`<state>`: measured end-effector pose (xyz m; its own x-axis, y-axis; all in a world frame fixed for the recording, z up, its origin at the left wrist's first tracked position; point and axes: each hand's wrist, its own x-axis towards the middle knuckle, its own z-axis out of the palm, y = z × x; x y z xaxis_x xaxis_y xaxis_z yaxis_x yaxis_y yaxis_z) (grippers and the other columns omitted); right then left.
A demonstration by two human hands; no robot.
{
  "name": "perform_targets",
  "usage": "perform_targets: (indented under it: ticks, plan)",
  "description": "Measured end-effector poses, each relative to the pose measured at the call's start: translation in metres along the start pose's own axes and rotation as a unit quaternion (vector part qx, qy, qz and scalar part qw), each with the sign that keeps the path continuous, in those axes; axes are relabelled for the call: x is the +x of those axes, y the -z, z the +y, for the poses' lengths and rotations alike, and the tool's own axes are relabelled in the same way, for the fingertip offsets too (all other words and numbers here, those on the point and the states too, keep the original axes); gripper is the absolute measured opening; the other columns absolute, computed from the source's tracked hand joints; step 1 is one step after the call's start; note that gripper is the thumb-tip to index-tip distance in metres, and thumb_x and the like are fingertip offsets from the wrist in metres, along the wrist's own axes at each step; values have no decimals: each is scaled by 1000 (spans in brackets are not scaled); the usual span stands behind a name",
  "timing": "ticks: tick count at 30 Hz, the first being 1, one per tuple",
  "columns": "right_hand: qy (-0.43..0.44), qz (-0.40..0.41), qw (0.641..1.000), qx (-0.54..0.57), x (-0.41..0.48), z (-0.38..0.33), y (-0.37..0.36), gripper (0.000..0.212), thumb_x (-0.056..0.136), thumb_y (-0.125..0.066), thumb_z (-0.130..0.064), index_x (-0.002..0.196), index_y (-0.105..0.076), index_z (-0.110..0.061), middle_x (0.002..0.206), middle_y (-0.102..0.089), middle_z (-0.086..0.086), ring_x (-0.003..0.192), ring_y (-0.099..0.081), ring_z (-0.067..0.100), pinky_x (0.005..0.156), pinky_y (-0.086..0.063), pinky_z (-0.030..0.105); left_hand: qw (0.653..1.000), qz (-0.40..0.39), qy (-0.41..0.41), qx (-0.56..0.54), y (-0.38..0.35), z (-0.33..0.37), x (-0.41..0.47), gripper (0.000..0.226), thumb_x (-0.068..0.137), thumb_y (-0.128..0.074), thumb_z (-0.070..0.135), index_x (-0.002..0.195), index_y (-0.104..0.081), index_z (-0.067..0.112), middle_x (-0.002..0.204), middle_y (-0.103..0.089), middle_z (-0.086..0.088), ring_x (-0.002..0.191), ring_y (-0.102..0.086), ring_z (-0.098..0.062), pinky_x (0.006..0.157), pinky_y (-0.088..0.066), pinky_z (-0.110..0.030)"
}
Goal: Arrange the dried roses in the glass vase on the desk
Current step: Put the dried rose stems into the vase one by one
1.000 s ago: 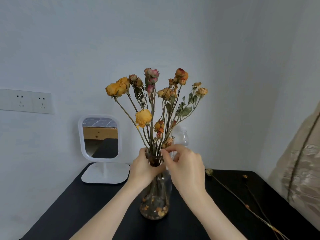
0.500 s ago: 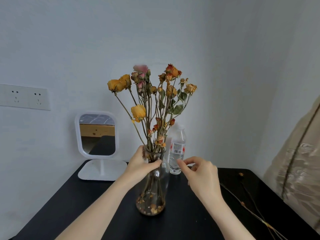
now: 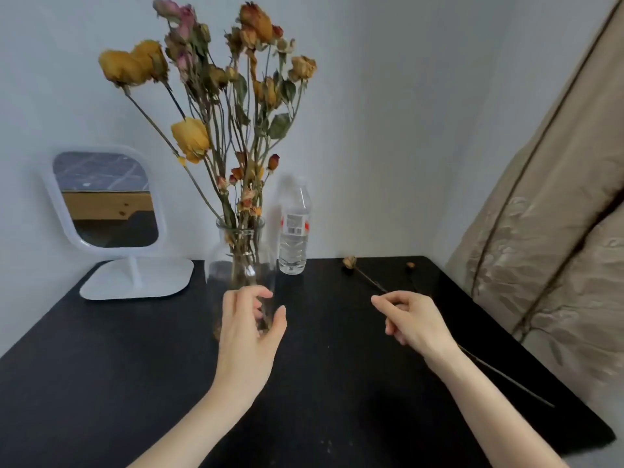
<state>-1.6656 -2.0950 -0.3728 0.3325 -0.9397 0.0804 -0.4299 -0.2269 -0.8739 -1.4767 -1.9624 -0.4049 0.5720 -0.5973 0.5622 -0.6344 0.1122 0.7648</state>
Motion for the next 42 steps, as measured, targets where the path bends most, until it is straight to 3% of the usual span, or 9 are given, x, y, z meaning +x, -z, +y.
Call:
perform_targets:
  ticks: [4,7,11,17,19,23,27,33,42]
  plan:
    - [-40,77,996,-19,4,41,48,16,86,-65,-30,89,-69,-14,55,-58,-1,39,-46,5,42,-35,18,986,-165,4,-11,-49,16,-11,13,86,-60,24,95,-52,29,76,-46,9,64,-47,-2,62,-40,-11]
    - [-48,117,986,-110,7,67,81,14,84,-67,-27,88,-71,-14,54,-59,-4,49,-53,6,48,-35,18,956,-291,46,-4,-89,31,-16,16,88,-56,31,103,-51,28,67,-52,9,58,-50,-3,62,-45,-20]
    - [-59,76,968,-233,15,88,106,17,84,-68,-28,97,-69,-18,59,-59,-5,61,-58,8,52,-36,19,929,-362,72,22,-138,45,-24,17,87,-56,31,103,-53,26,64,-55,9,62,-55,-8,72,-52,-34]
    - [-71,-3,952,-297,25,100,113,15,83,-68,-33,91,-72,-22,63,-54,-14,61,-51,1,57,-39,21,915,-382,104,82,-185,56,-31,20,87,-55,35,103,-58,23,86,-66,3,80,-63,-15,76,-53,-35]
    - [-73,1,952,-296,25,103,113,10,81,-69,-34,80,-69,-24,62,-56,-11,61,-54,3,60,-43,23,915,-377,109,96,-195,62,-31,20,85,-58,40,94,-63,22,82,-65,4,80,-63,-16,72,-53,-34]
    - [-80,-7,952,-295,22,109,114,21,75,-74,-38,65,-60,-26,63,-58,-8,64,-57,9,59,-45,25,903,-392,99,145,-215,78,-38,32,78,-61,51,70,-65,20,64,-62,6,64,-62,-13,55,-47,-25]
    - [-95,-46,946,-305,20,112,111,19,73,-75,-36,68,-62,-23,68,-60,-7,69,-60,11,62,-48,26,895,-393,95,188,-231,86,-42,32,76,-62,50,77,-64,18,73,-64,4,67,-62,-16,54,-45,-26]
    - [-99,-32,943,-316,23,114,108,22,77,-71,-27,60,-57,-28,65,-59,-7,71,-61,13,67,-52,29,893,-388,88,212,-236,87,-40,26,80,-61,40,67,-54,19,62,-53,6,60,-56,-16,51,-39,-26]
    - [-96,-1,954,-283,24,111,106,9,82,-68,-25,75,-62,-23,73,-63,-3,73,-62,13,67,-52,28,889,-395,115,200,-225,85,-32,26,81,-61,38,65,-49,21,64,-56,5,55,-54,-11,45,-35,-24]
